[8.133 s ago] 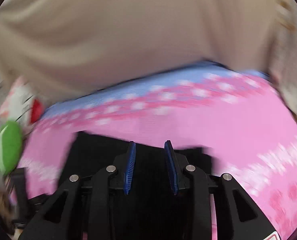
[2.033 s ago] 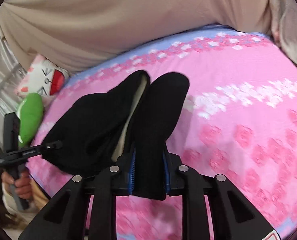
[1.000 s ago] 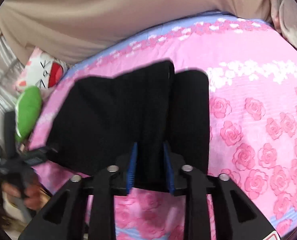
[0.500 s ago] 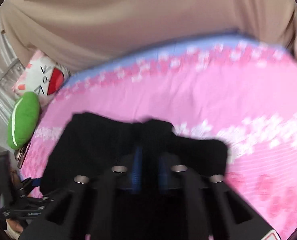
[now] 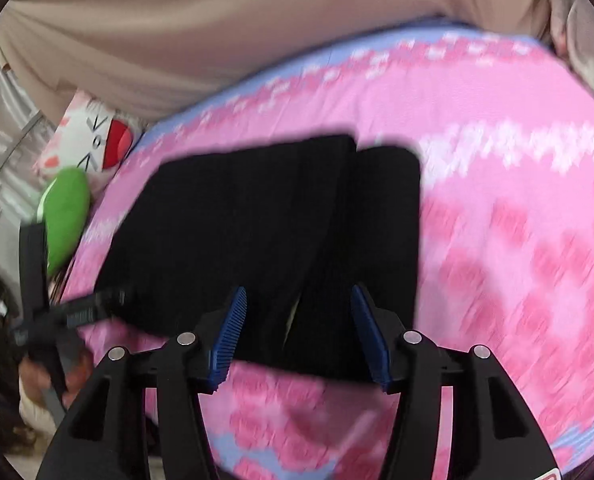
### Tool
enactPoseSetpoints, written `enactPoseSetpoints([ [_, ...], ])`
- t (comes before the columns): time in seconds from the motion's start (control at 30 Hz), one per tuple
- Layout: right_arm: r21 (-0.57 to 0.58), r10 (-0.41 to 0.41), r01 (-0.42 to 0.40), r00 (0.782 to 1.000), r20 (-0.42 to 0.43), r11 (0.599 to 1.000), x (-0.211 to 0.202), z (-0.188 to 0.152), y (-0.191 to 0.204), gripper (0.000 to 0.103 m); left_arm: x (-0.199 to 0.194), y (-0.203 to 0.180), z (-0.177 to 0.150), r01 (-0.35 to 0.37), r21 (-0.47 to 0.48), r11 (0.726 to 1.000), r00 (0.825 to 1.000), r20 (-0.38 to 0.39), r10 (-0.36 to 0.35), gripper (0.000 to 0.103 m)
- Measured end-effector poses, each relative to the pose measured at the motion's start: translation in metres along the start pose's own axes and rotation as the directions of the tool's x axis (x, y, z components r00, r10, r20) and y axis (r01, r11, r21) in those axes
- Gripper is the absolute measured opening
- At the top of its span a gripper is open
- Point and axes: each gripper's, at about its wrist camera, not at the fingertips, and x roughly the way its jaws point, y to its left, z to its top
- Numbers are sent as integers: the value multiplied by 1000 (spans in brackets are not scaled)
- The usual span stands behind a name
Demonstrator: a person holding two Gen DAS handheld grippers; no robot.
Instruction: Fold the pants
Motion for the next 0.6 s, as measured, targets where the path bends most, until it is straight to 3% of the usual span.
enactPoseSetpoints([
  [0.03, -1, 4, -4, 1000, 6, 1000, -2, -1, -1, 44, 0, 0, 0, -1, -2, 1000, 1000, 1, 1, 98],
  [0.07, -18, -3, 3, 1000, 16, 1000, 1, -2, 3, 27, 0, 0, -1, -1, -6, 1000, 1000, 0, 1, 98],
  [0.13, -41, -18, 19, 999, 27, 999, -2, 1, 12, 13, -3, 1, 0, 6, -13, 1000, 1000, -2, -6, 98],
  [0.27, -100, -42, 52, 994, 99, 994, -28, 7, 21, 11, -10, -2, -3, 25, 1, 1000, 999, 22, -26, 98],
  [0.33, -98, -103, 107, 994, 45, 989, -10, 4, 9, 30, -4, -6, -4, 13, 8, 1000, 1000, 12, -13, 98],
  [0.37, -76, -103, 105, 994, 26, 992, -4, 0, 2, 30, 0, -6, -5, 16, 4, 1000, 1000, 0, -16, 98],
  [0.4, -48, -80, 82, 996, 42, 995, -9, -2, -2, 40, 1, -6, -5, 19, -2, 1000, 1000, -5, -19, 98],
  [0.47, 10, -52, 51, 996, 75, 999, -26, -3, -7, 66, 2, -4, -5, 22, -11, 1000, 1000, -5, -23, 98],
  [0.5, 17, -83, 82, 990, 115, 997, -37, -3, -8, 86, 2, -3, -4, 26, -12, 1000, 1000, -7, -26, 98],
  [0.6, 39, -132, 128, 985, 110, 991, -39, -2, -18, 89, 4, 1, -3, 53, -30, 998, 998, -23, -54, 98],
])
